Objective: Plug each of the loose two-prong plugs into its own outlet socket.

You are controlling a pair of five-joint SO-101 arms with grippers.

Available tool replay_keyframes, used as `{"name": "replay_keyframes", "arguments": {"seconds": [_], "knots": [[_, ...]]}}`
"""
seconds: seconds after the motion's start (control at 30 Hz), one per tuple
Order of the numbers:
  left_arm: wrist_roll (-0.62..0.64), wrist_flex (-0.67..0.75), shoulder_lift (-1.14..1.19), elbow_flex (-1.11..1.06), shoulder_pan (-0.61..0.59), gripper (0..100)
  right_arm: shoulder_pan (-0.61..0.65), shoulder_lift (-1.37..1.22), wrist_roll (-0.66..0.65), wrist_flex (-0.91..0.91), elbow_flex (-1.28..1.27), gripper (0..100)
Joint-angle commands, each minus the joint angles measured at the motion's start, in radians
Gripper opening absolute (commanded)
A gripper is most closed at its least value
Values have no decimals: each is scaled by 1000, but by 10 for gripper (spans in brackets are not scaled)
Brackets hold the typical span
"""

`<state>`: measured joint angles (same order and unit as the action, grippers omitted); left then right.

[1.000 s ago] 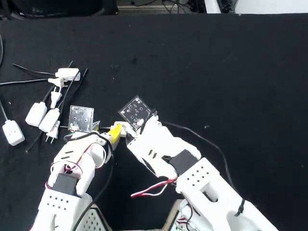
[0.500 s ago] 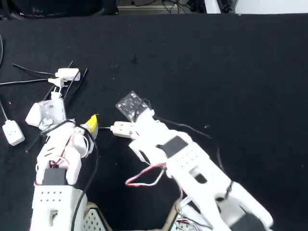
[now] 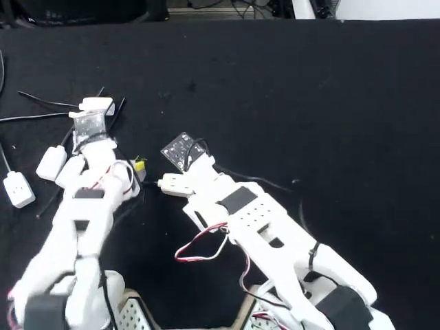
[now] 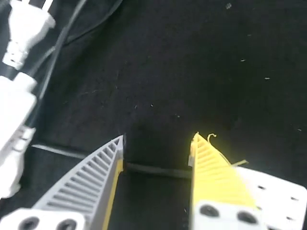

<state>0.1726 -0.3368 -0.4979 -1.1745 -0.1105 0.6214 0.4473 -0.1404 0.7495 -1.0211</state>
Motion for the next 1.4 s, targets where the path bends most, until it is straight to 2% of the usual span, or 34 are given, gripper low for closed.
{"name": "replay_keyframes", "arguments": {"seconds": [0.0, 0.1, 0.2, 0.37, 0.57, 0.67, 0.77, 0.9, 1.03, 1.2, 1.27, 1.37], "knots": [[25, 26, 186, 153, 19, 223, -18, -25, 2, -63, 65, 10], [20, 15, 218, 168, 21, 223, -37, -44, 2, -97, 65, 10], [5, -71, 189, 176, 54, 223, -94, -54, 2, -140, 65, 10], [-187, -256, 127, 194, 119, 223, -153, -58, 2, -158, 65, 10], [-273, -381, 103, 185, 170, 223, -153, -53, 2, -150, 65, 10], [-287, -407, 101, 185, 185, 223, -153, -51, 2, -103, 81, 10], [-281, -407, 100, 186, 171, 223, -155, -51, 2, 21, 156, 10], [-278, -437, 28, 189, 110, 223, -150, -61, -2, 215, 294, 10], [-288, -529, -149, 193, 8, 223, -150, -62, -77, 353, 429, 10], [-422, -661, -394, 133, -162, 223, -146, -140, -91, 506, 618, 10], [-445, -669, -489, 64, -229, 223, -129, -220, -91, 565, 702, 10], [-448, -606, -634, -101, -289, 223, -92, -374, -87, 663, 851, 10]]}}
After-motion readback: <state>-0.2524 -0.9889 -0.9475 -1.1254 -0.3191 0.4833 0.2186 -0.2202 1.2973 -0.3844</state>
